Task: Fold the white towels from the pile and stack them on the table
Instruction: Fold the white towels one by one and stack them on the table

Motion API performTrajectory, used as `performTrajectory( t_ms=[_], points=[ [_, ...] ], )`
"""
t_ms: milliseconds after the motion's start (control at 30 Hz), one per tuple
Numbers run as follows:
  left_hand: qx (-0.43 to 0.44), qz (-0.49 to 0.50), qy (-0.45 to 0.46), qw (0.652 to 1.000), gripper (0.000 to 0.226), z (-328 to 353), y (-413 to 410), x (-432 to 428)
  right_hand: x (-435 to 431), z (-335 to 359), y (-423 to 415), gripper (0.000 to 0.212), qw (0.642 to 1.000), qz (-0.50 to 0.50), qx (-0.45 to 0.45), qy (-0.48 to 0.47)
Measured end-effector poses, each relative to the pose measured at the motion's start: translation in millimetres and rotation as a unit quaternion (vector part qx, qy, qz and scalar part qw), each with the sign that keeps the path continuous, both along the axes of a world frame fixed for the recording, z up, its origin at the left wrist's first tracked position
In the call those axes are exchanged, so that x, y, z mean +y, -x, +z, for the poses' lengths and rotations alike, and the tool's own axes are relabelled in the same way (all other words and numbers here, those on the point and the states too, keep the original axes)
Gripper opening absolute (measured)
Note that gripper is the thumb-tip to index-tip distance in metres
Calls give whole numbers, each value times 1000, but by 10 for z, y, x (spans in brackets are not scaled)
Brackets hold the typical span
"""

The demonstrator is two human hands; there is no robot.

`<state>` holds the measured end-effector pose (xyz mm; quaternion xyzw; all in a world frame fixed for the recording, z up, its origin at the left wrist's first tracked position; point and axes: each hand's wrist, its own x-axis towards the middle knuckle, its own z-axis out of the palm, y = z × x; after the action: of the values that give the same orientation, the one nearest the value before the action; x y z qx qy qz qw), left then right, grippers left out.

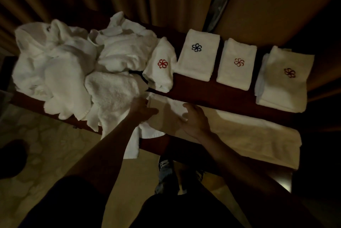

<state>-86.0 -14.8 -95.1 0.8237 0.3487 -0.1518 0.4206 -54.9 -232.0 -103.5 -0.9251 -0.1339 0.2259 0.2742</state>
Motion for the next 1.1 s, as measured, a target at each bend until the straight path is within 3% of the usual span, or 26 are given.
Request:
performTrajectory(
  t_ms=[233,400,733,933,1100],
  points=[
    [-95,-43,-128,986,36,347,-171,124,69,308,-105,62,997,-32,-19,-67],
    [-167,-9,-150,974,40,592,-202,186,237,569,-220,57,993,-19,-49,-105],
    [-209,-73,-47,974,17,626,-272,-242,307,711,-241,44,987,-10,-84,-134],
    [-227,-71,37,971,12,528,-371,-684,-113,561,-246,33,976,-85,29,-197],
    [-204,-145,76,965,16,471,-439,-1099,-572,564,-205,23,966,-131,57,-217]
  ],
)
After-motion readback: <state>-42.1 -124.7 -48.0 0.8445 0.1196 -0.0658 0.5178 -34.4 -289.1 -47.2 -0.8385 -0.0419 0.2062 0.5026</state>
